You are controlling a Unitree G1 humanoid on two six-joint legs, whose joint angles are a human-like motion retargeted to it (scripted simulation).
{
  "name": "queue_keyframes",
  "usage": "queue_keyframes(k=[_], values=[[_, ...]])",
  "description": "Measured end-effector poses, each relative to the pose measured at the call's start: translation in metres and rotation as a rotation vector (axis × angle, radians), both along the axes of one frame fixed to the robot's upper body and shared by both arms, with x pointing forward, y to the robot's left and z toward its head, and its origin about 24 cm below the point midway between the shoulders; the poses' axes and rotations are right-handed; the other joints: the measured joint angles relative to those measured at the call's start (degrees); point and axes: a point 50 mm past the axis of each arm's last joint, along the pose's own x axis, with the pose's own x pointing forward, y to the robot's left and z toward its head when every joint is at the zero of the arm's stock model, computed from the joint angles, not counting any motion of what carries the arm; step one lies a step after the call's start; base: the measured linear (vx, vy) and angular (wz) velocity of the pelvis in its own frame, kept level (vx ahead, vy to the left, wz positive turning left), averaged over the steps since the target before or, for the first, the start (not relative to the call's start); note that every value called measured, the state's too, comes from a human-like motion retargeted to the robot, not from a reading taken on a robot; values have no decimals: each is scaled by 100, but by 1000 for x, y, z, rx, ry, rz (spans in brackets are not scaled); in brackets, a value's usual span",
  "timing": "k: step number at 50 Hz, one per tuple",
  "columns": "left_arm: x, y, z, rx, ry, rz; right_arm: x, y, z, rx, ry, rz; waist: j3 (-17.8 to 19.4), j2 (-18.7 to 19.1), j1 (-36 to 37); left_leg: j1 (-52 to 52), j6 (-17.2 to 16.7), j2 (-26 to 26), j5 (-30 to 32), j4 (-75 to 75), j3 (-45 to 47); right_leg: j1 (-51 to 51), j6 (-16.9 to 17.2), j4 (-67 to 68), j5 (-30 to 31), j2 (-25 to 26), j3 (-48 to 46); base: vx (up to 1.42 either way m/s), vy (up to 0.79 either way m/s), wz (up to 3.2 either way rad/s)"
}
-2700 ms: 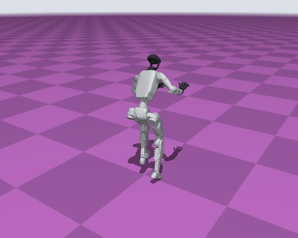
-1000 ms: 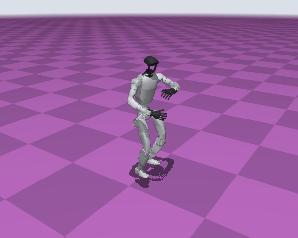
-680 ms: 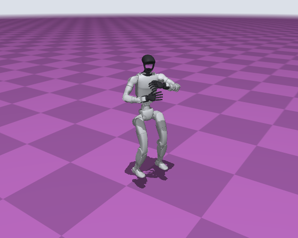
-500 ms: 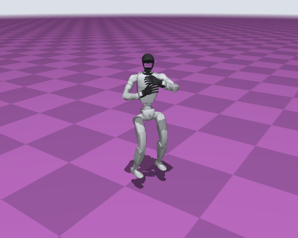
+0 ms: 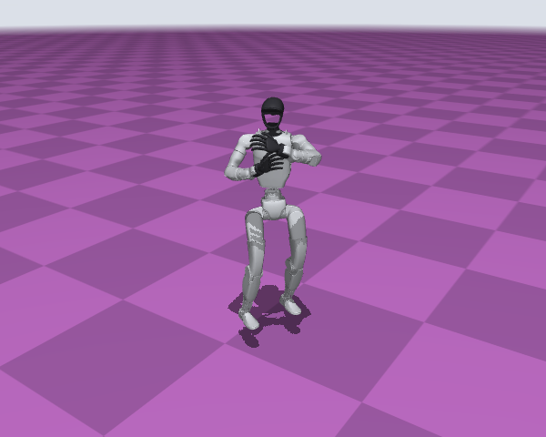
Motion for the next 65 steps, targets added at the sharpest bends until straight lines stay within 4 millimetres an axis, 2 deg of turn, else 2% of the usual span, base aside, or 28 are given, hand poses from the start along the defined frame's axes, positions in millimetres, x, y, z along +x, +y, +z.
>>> queue_keyframes(k=[15,32,43,53,65], values=[[-51,-28,-1,261,-144,-215,3,-8,-8,-94,12,5,-73,-61,136,-2,-1,-10,54,-220,130,-59,0,-206,241,-8,-173,0,0,0],[-81,-52,-14,562,-252,-347,9,-13,-20,-232,46,39,-150,-157,139,176,56,-209,225,-609,-1,-60,0,-41,229,-146,-336,0,0,0],[-91,-63,-13,660,-339,-382,11,-13,-28,-317,88,90,-206,-193,120,336,121,-396,367,-885,-141,-30,0,113,129,-308,-368,0,0,0],[-108,-67,7,602,-445,-402,8,-15,-33,-312,157,137,-217,-179,174,469,165,-528,475,-1070,-253,126,0,12,75,-499,-443,0,0,0],[-150,-57,63,301,-667,-427,0,-22,-37,-275,241,217,-172,-177,344,591,163,-635,592,-1254,-356,354,-3,-210,84,-727,-639,0,0,0]])
